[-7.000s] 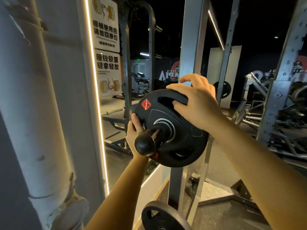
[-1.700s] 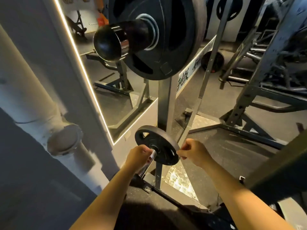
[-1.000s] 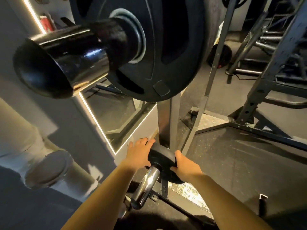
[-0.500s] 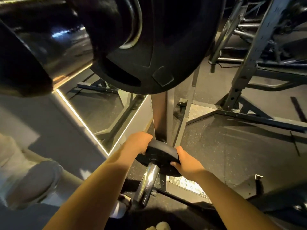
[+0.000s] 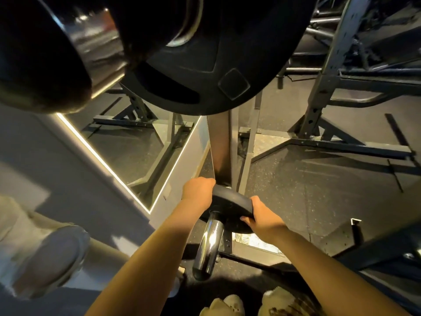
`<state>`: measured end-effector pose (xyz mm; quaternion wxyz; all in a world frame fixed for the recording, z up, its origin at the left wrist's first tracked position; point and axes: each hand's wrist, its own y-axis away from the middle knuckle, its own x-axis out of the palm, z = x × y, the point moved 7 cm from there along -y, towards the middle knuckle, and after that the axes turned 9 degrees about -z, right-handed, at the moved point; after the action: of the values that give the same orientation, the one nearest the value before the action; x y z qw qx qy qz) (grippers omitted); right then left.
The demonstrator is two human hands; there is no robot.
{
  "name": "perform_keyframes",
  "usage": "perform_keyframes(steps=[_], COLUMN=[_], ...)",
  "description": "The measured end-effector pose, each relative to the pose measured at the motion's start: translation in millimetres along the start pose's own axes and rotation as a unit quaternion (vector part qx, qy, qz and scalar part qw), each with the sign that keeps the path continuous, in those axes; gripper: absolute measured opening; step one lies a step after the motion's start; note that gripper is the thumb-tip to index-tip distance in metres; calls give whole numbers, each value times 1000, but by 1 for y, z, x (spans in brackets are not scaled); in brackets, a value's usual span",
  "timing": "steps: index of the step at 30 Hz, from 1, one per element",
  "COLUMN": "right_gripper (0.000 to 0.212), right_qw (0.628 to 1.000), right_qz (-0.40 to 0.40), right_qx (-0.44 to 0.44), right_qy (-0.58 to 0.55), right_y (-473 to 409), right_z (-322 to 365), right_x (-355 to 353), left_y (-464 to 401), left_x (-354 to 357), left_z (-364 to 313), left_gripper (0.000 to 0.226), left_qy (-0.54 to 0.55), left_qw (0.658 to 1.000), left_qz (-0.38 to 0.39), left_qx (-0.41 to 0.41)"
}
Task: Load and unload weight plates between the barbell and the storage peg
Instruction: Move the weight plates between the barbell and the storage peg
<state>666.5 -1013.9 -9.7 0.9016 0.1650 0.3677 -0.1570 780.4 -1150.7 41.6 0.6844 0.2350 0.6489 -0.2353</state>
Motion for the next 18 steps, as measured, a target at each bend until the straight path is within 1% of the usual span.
perform_keyframes(steps=[2, 5, 7, 9, 13, 15, 18], right_gripper=[30, 32, 34, 38, 37, 35, 34], right_qw=[997, 983, 976, 971, 977, 982, 985], right_qz=[23, 40, 44, 47, 23, -10, -48], right_qx=[-29, -79, -96, -107, -112, -115, -116], right_qy=[63, 158, 189, 209, 179, 149, 122], right_y=[-5, -15, -20, -23, -20, -16, -10], right_z=[12, 40, 55, 62, 61, 60, 54], right_x=[-8, -15, -12, -9, -8, -9, -9], left_y=[4, 13, 14, 14, 16, 17, 18], left_x=[5, 14, 18, 20, 22, 22, 20], left_z=[13, 36, 48, 52, 53, 53, 50], left_gripper=[30, 21, 17, 17, 21, 22, 23], left_qy=[57, 152, 184, 194, 216, 219, 214], left_qw=[998, 985, 977, 974, 967, 966, 968], left_qz=[-15, 6, 25, 35, 35, 22, 23], left_qx=[-34, -85, -108, -110, -129, -136, -132])
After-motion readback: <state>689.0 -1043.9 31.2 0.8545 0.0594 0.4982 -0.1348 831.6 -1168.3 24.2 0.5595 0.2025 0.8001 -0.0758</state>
